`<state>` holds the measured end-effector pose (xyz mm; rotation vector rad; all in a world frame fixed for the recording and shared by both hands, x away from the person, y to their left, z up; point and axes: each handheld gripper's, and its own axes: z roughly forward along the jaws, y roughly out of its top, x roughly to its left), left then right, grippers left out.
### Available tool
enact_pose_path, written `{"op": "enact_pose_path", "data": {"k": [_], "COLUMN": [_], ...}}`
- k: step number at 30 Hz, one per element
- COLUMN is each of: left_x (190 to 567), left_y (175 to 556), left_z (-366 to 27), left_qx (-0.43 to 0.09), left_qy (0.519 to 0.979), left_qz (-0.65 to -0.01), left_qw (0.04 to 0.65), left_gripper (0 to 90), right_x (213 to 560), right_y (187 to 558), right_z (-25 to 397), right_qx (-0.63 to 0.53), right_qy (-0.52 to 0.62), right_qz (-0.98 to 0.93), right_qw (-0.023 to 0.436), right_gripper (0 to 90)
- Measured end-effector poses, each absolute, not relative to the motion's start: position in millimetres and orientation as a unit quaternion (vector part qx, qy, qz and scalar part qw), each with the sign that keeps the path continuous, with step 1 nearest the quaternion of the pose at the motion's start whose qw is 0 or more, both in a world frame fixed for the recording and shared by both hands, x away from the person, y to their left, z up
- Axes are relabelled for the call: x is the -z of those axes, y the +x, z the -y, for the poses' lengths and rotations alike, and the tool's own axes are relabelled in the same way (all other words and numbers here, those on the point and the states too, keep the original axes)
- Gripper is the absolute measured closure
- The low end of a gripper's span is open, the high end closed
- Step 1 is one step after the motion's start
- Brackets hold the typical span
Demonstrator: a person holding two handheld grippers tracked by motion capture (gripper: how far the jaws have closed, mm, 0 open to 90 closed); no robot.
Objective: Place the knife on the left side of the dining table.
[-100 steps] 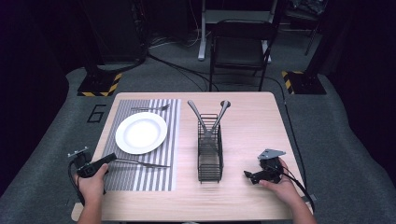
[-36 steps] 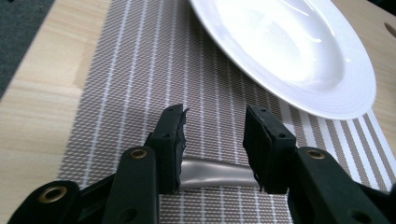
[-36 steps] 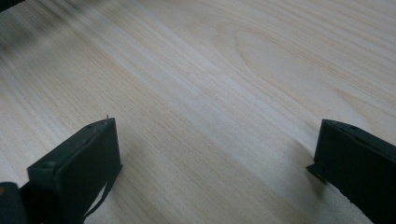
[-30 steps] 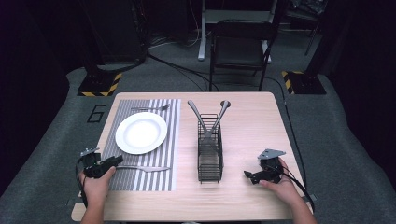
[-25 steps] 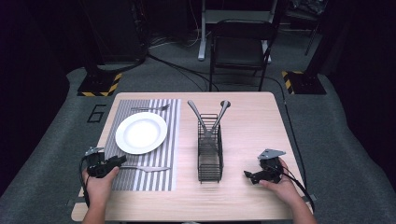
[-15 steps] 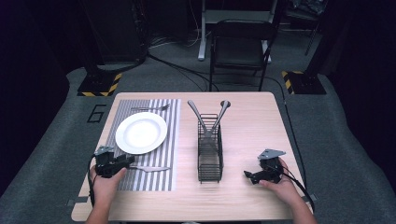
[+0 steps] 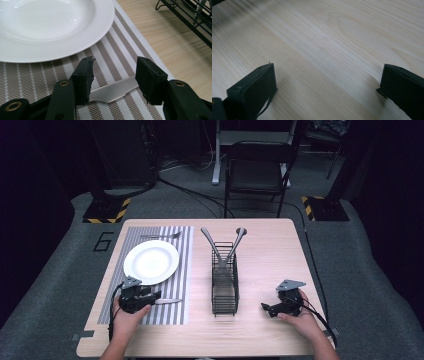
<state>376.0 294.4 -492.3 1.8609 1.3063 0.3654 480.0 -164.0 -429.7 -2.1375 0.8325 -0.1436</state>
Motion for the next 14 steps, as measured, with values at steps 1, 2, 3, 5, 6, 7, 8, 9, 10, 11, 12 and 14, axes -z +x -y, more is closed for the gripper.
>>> {"op": "enact_pose_path", "data": {"k": [1,2,3,5,6,7,8,9,10,11,12,14], "left_x": [493,494,495,497,497,499,499,500,500,500,500,499], "left_y": [376,377,377,378,378,379,379,379,380,380,380,380], "left_z": [-292,-289,-286,-282,-282,-278,-276,-275,-274,-273,-272,-272], "left_qx": [-0.143,-0.140,-0.142,-0.136,-0.136,-0.134,-0.132,-0.134,-0.135,-0.138,-0.136,-0.132], "left_qy": [0.741,0.745,0.746,0.753,0.753,0.759,0.763,0.767,0.773,0.773,0.773,0.773], "left_qz": [-0.514,-0.511,-0.509,-0.502,-0.502,-0.495,-0.492,-0.487,-0.480,-0.477,-0.478,-0.475], "left_qw": [0.406,0.406,0.406,0.403,0.403,0.401,0.399,0.397,0.393,0.394,0.396,0.399], "left_gripper": [48.2,48.0,47.7,47.4,47.2,46.7,46.2,46.0,45.9,45.8,45.7,45.3], "right_x": [430,430,430,430,430,430,430,430,430,430,430,430], "right_y": [480,480,480,480,480,480,480,480,480,480,480,480], "right_z": [164,164,164,164,164,164,164,164,164,164,164,165], "right_qx": [0.057,0.057,0.057,0.057,0.057,0.057,0.057,0.055,0.054,0.056,0.056,0.054], "right_qy": [-0.848,-0.849,-0.849,-0.849,-0.849,-0.848,-0.849,-0.850,-0.850,-0.851,-0.850,-0.847], "right_qz": [-0.331,-0.330,-0.330,-0.330,-0.330,-0.330,-0.330,-0.328,-0.328,-0.329,-0.329,-0.331], "right_qw": [0.409,0.409,0.409,0.409,0.409,0.409,0.409,0.408,0.408,0.407,0.407,0.411], "right_gripper": [0.0,0.0,0.0,0.0,0.0,0.0,0.0,0.0,0.0,0.0,0.0,0.0]}}
